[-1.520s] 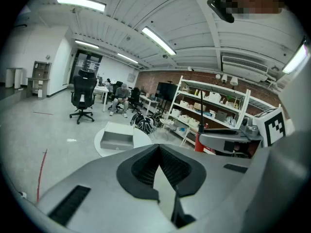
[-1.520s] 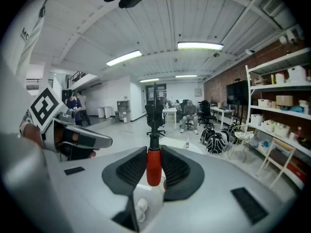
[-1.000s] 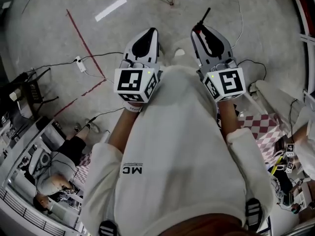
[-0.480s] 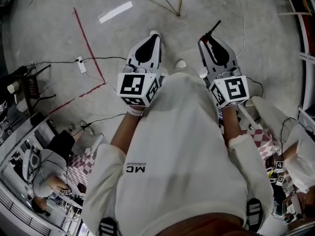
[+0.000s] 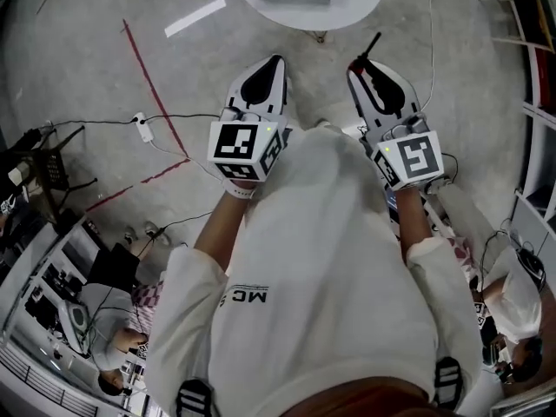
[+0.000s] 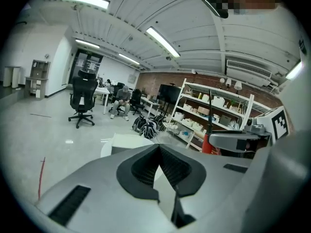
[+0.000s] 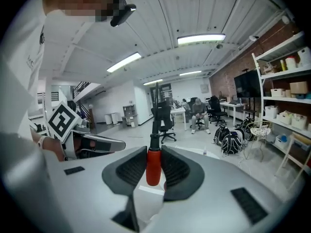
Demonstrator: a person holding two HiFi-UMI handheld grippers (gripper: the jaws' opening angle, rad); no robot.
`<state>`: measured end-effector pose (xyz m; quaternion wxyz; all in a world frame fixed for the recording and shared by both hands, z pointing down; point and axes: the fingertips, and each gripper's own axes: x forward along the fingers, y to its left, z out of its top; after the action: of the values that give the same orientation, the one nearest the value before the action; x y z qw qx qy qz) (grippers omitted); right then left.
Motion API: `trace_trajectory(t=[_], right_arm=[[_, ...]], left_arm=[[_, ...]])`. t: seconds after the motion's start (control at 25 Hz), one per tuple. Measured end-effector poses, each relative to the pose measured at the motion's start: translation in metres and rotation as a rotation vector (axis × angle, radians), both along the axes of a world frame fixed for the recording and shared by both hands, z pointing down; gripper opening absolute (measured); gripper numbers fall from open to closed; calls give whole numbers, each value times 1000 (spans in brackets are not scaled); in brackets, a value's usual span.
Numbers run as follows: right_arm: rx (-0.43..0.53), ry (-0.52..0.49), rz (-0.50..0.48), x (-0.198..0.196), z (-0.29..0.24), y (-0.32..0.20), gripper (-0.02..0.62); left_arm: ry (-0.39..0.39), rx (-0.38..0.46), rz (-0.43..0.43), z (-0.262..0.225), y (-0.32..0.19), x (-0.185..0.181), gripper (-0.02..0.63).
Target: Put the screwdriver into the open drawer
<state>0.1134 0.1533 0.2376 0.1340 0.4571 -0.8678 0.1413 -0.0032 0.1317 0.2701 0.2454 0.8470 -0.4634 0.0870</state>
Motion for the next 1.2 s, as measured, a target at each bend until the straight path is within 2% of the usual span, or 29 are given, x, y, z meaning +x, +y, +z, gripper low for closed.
trace_trajectory(t=[0.24,0.4,0.64,0.92,1.2], right_arm=[[2,59,10,-28,-4,-78,147],[-3,72,29,-40,0,-111,147],[-32,67,25,-34,9,-152,147],[-57,93,-57,-35,31,-181,147],[-90,205,-109,-32,67,-199,147]], left_arm=[[23,10,42,-4,-75,-24,9],[18,13,67,-1,-107,-37,9],[23,-26,44,8,-141,-31,9],[-11,-52,56,22,-155,-19,9],[-59,-50,93,40,-161,-11,9]])
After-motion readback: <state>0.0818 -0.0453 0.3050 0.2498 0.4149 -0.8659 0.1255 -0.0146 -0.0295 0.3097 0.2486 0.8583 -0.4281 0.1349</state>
